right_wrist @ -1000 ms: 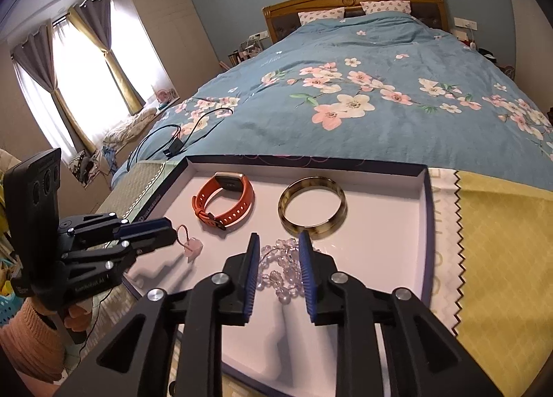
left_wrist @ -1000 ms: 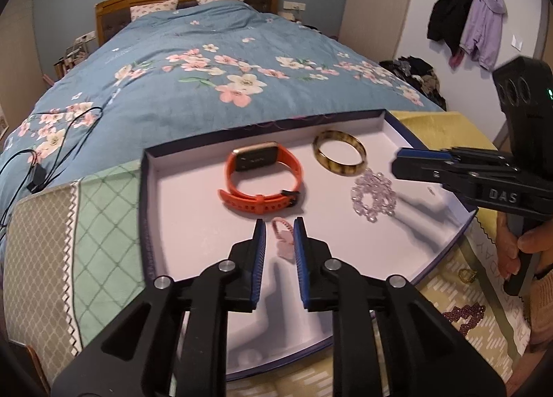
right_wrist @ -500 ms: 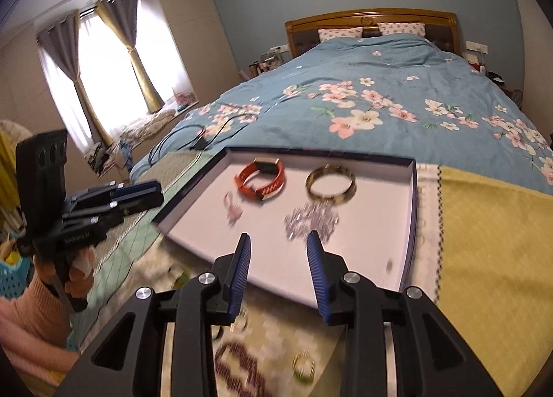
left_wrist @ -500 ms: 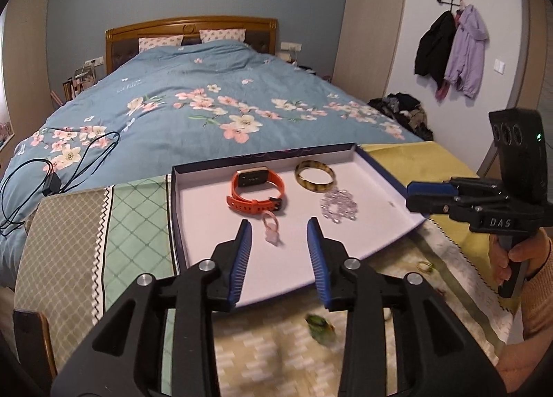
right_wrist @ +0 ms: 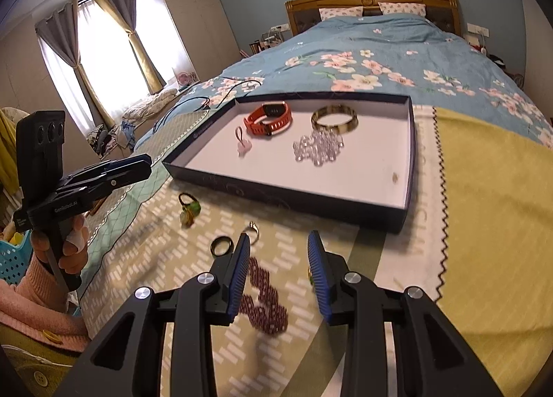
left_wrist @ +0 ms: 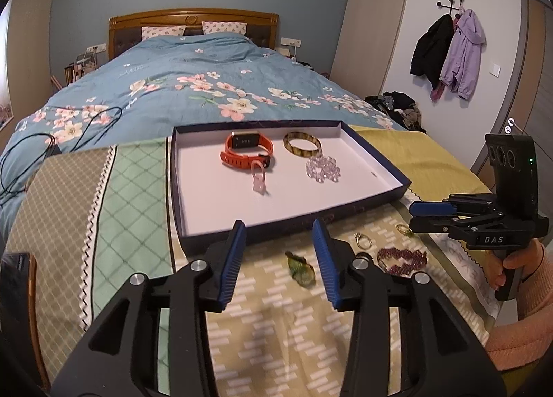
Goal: Organize jewelry
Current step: 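Lower the pink charm into the tray and open the left tool, then withdraw, then grasp the black ring with left tool while right grasps the dark red beaded bracelet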
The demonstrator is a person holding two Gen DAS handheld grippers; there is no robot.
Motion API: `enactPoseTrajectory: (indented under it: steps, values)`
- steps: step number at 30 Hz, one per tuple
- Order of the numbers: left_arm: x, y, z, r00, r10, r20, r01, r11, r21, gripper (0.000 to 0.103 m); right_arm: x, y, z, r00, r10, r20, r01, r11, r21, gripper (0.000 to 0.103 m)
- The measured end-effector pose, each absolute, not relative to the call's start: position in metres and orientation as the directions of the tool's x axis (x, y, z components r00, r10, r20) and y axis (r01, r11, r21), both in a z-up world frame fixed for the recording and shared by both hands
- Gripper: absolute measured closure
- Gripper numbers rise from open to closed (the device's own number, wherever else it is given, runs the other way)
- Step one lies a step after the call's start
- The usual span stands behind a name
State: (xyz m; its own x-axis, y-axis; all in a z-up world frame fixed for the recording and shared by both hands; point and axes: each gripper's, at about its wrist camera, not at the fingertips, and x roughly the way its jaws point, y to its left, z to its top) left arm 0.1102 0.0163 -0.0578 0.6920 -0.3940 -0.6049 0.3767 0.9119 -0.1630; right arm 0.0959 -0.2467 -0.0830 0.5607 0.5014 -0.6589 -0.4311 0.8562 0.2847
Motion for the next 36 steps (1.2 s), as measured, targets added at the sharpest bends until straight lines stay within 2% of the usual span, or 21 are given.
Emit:
enactPoseTrajectory:
  steps: [15, 25, 36]
  values:
    - [0.104, 0.005, -0.080, 0.646, -0.401, -0.649, 0.386, 0.906, -0.175, 0.063, 0.075, -0.245, -0.097, 0.529, 0.486, -0.696, -0.436, 0.859, 0.268, 0.071]
    - [0.099, -0.034, -0.084, 0.586, -0.458, -0.668, 0.499, 0.854, -0.147, 0.063, 0.067, -0.240, -0.101, 0.521, 0.466, -0.716, -0.448, 0.863, 0.236, 0.071]
    - [0.116, -0.080, -0.102, 0.508, -0.446, -0.737, 0.577, 0.812, -0.093, 0.066, 0.059, -0.237, -0.105, 0.529, 0.447, -0.722, -0.457, 0.866, 0.202, 0.071]
